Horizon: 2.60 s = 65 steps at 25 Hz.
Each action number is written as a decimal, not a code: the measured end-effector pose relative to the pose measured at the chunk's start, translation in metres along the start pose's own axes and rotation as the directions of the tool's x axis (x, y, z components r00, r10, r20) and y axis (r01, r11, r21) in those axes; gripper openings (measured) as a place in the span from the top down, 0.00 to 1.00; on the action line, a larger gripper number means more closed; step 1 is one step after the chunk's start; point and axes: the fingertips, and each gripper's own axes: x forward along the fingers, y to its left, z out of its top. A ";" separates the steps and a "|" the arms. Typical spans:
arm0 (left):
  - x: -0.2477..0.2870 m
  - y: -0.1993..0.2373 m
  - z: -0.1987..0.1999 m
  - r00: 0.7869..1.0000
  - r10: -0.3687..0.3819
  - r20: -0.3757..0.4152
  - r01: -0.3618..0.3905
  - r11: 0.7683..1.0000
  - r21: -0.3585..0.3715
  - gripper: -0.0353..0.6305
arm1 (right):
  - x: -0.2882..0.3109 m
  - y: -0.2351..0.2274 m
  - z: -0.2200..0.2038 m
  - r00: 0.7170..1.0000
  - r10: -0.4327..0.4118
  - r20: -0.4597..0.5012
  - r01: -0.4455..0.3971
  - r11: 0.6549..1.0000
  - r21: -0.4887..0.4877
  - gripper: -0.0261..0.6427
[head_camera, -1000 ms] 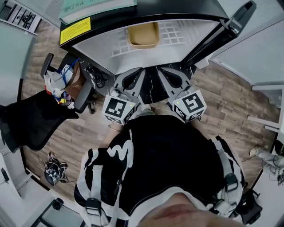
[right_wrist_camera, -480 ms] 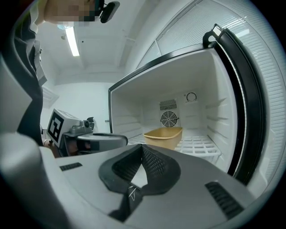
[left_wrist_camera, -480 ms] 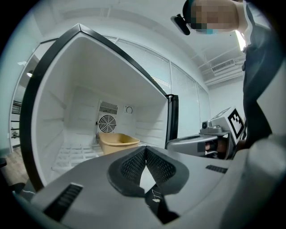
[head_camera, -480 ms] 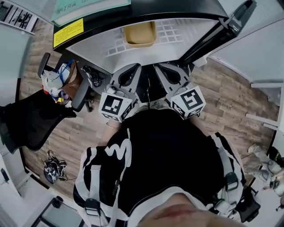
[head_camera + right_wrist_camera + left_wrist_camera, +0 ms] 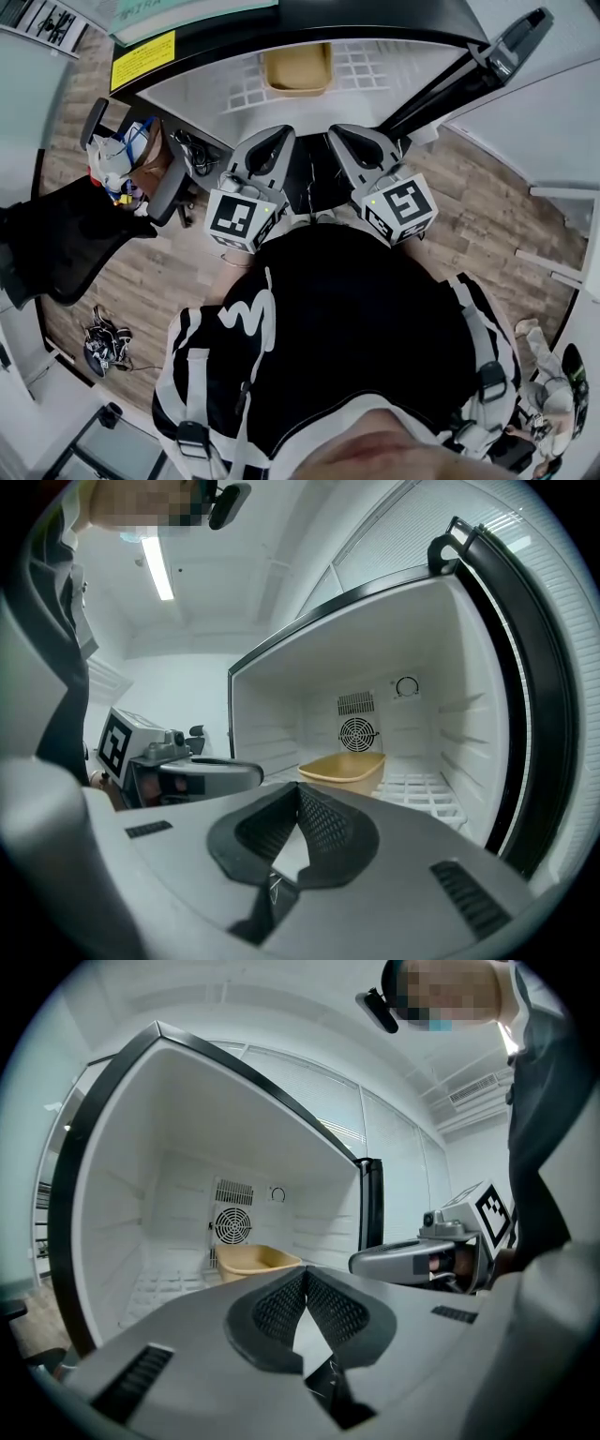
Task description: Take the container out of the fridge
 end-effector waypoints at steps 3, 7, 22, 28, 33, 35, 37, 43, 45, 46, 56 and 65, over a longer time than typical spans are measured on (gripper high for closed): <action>0.002 0.002 -0.001 1.000 0.001 0.000 -0.001 1.000 0.012 0.94 | 0.001 -0.003 0.002 1.000 -0.005 0.003 0.005 1.000 -0.009 0.95; 0.004 0.005 -0.002 1.000 0.006 -0.017 -0.006 1.000 0.025 0.93 | 0.004 -0.006 0.006 1.000 -0.011 0.007 0.011 1.000 -0.020 0.95; 0.020 0.035 -0.009 0.995 0.072 -0.072 -0.071 0.997 0.020 0.65 | 0.028 -0.026 -0.001 0.998 0.002 -0.060 -0.005 0.998 -0.061 0.70; 0.031 0.048 -0.020 0.991 0.090 -0.095 -0.091 0.996 -0.004 0.63 | 0.040 -0.039 -0.009 0.995 -0.012 -0.094 0.006 0.998 -0.064 0.66; 0.040 0.055 -0.030 0.987 0.101 -0.129 -0.104 0.994 -0.019 0.62 | 0.050 -0.044 -0.017 0.994 -0.008 -0.112 0.002 0.999 -0.051 0.64; 0.042 0.058 -0.032 0.985 0.103 -0.137 -0.107 0.994 -0.018 0.62 | 0.054 -0.047 -0.019 0.992 -0.011 -0.123 0.004 0.998 -0.058 0.64; 0.045 0.060 -0.034 0.984 0.106 -0.143 -0.110 0.994 -0.017 0.61 | 0.058 -0.049 -0.022 0.991 -0.015 -0.131 0.007 0.998 -0.061 0.63; 0.052 0.065 -0.038 0.981 0.108 -0.158 -0.111 0.994 -0.015 0.61 | 0.068 -0.053 -0.028 0.989 -0.014 -0.147 0.005 0.998 -0.064 0.62; 0.055 0.066 -0.040 0.980 0.107 -0.165 -0.111 0.994 -0.012 0.61 | 0.071 -0.055 -0.029 0.989 -0.014 -0.149 0.006 0.998 -0.058 0.62; 0.056 0.066 -0.041 0.980 0.107 -0.168 -0.110 0.994 -0.012 0.60 | 0.072 -0.055 -0.030 0.989 -0.014 -0.149 0.006 0.999 -0.054 0.62; 0.063 0.071 -0.041 0.977 0.102 -0.186 -0.103 0.995 0.006 0.60 | 0.081 -0.058 -0.029 0.988 -0.021 -0.151 0.015 0.999 -0.038 0.61; 0.066 0.072 -0.041 0.970 0.110 -0.217 -0.109 0.994 0.020 0.60 | 0.087 -0.060 -0.027 0.989 -0.030 -0.146 0.028 0.999 -0.019 0.60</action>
